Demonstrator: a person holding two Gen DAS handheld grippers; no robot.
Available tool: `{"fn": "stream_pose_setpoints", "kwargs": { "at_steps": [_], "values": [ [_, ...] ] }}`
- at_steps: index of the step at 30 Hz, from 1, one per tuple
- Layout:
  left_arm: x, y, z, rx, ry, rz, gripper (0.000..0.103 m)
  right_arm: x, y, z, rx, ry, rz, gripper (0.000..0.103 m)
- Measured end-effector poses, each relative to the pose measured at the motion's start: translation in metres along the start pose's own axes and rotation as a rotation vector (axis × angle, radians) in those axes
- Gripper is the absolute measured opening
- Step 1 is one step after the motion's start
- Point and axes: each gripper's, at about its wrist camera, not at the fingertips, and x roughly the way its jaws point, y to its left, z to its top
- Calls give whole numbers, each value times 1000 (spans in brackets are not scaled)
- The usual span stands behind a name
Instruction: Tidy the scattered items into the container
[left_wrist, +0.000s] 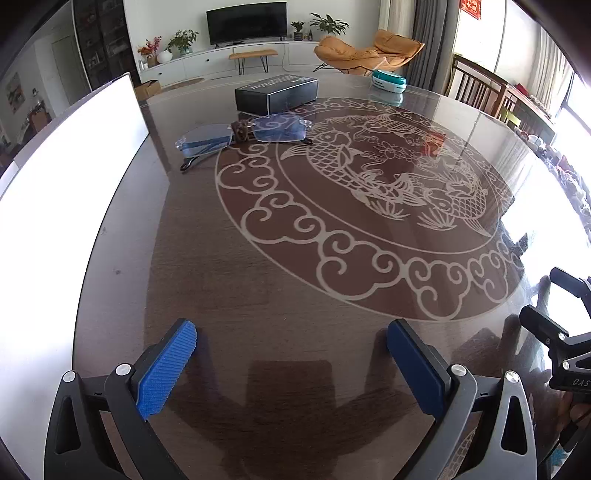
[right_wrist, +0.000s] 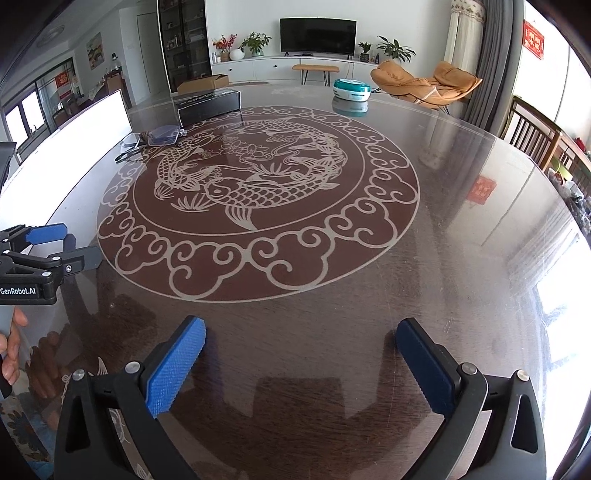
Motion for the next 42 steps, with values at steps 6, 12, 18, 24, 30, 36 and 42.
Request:
{"fn": "stream_pose_setpoints", "kwargs": {
  "at_steps": [6,12,18,24,30,36,42],
  "values": [
    [-12,16,-24,-24,-44,17,103,21,7,30,-22,1,17,103],
    [-13,18,-28,-33,-72,22,103,89,21,123,-4,2,2,103],
    [-12,19,-27,-35,-74,24,103,143,47,198,73,3,-51,103],
    [-13,20,-28,-37,-74,23,103,162,104,226,-119,0,92,103],
    [-13,20,-29,-46,-74,28,103,136,152,188,-432,-4,323,103],
    [-13,20,-30,-49,-75,29,103,107,142,139,-526,-5,383,103],
    [-8,22,-21,-82,-67,48,103,79,80,99,-391,-3,287,103]
  ]
}}
